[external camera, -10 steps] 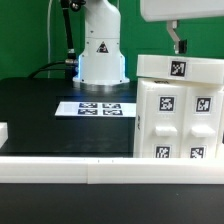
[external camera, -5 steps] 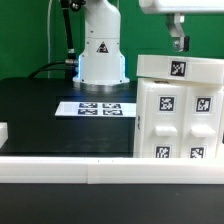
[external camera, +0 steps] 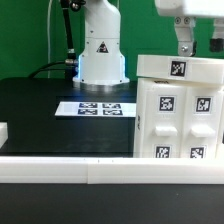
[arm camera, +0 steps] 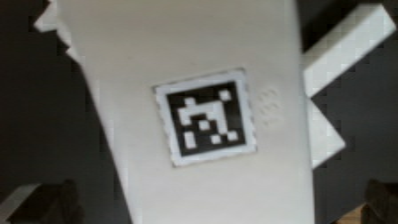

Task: Assemble cabinet

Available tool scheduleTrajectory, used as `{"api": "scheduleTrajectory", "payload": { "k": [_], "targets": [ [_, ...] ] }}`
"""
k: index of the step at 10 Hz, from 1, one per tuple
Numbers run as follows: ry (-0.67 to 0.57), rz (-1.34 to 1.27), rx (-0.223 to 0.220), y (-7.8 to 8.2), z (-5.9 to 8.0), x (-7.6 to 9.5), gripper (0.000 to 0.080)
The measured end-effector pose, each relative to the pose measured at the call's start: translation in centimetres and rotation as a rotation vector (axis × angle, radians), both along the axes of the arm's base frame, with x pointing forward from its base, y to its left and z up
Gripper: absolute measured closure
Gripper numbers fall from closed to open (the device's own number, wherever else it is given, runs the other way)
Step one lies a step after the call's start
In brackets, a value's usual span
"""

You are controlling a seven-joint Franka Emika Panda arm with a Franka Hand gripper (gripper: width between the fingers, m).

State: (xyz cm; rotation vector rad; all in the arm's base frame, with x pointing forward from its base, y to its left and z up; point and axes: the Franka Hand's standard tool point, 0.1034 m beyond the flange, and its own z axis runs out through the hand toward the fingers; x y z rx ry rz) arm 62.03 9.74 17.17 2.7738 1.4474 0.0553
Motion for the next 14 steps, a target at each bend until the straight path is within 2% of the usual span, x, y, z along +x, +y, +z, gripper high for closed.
{"api": "scheduleTrajectory", "payload": {
  "k": [2,4,6,11,14],
  "targets": [
    [0.004,0.116,-0.012,-0.8,-0.7,-0.3,0.0002],
    [0.004,0.040,-0.011,-1.1,-1.3,-0.7,0.0002],
    [0.006,0.030,-0.011,-1.3,-1.5,-0.8,0.0239],
    [0.007,-0.072,-0.006,-1.3,-1.5,-0.8,0.0245],
    [0.007,-0.380,0.004,-1.3,-1.5,-0.8,0.0244]
  ]
}}
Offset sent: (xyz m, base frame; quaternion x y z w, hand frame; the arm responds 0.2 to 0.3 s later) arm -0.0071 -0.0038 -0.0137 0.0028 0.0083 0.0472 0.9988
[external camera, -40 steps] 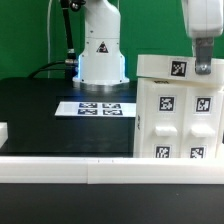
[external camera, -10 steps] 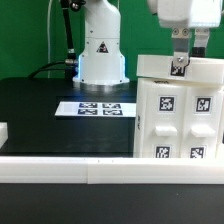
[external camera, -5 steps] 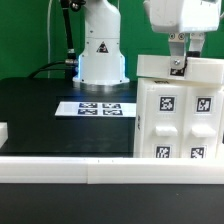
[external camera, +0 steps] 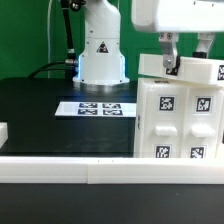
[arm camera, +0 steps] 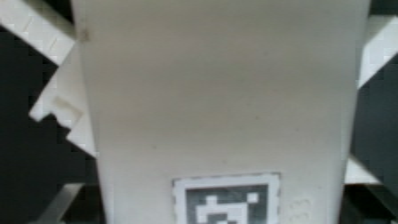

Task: Assemble cabinet

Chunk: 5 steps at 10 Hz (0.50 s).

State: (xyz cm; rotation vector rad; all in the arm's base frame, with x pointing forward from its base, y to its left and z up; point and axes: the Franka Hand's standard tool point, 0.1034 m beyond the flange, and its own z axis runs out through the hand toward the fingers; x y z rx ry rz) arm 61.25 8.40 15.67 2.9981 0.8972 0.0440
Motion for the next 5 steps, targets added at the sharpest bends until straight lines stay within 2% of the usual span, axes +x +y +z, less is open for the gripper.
{"api": "scheduleTrajectory", "payload": {
  "k": [1,5],
  "targets": [
    [0.000,-0.061,0.002,0.00,0.00,0.00,0.0244],
    [-0.049,-0.687,0.050,0.55,-0.02,0.63,0.0243]
  ]
}}
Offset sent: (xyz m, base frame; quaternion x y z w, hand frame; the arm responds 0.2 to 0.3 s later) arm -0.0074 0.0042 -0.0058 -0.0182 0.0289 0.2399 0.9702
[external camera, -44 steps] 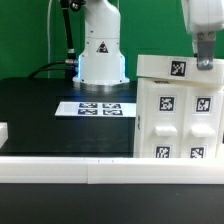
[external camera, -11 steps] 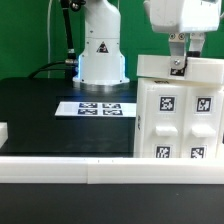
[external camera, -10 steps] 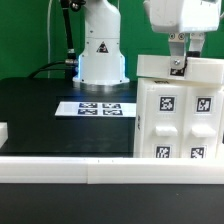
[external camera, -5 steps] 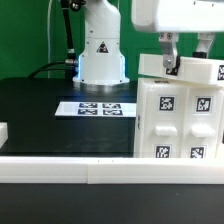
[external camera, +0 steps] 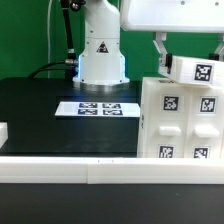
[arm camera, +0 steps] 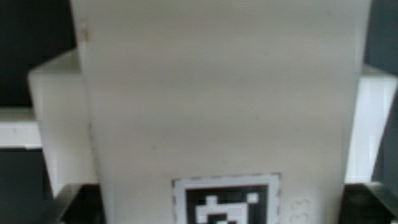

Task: Assemble cabinet

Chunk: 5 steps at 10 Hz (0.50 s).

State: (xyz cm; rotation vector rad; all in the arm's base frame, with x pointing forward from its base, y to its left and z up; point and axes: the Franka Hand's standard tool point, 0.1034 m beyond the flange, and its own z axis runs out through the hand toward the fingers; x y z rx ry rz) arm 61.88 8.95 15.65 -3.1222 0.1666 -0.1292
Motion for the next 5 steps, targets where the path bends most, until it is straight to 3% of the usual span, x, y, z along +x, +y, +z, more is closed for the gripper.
{"api": "scheduleTrajectory", "payload": {
  "k": [3,5],
  "targets": [
    [-0.005,-0.417,0.036,-0.11,-0.04,0.05,0.0243],
    [-0.003,-0.553,0.052,-0.12,-0.04,0.05,0.0243]
  ]
}}
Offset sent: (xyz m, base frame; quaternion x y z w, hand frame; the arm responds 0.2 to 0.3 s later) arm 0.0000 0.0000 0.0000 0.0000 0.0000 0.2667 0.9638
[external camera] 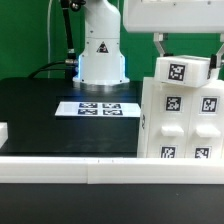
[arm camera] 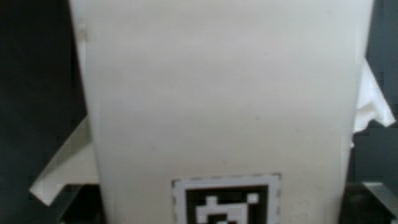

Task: Assemble cabinet

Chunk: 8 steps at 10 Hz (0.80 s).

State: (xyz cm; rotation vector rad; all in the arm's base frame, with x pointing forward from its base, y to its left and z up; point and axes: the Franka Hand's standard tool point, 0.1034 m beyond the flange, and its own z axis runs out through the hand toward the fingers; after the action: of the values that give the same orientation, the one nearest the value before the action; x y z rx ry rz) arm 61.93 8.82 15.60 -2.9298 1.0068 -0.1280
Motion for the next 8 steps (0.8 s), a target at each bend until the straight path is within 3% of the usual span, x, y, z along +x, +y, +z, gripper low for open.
{"api": "scheduleTrajectory", "payload": {
  "k": [3,8],
  "targets": [
    [0.005,-0.261,0.034,0.02,0.01,0.01,0.0243],
    [-0.005,-0.959,0.133,0.02,-0.03,-0.08,0.0243]
  ]
}}
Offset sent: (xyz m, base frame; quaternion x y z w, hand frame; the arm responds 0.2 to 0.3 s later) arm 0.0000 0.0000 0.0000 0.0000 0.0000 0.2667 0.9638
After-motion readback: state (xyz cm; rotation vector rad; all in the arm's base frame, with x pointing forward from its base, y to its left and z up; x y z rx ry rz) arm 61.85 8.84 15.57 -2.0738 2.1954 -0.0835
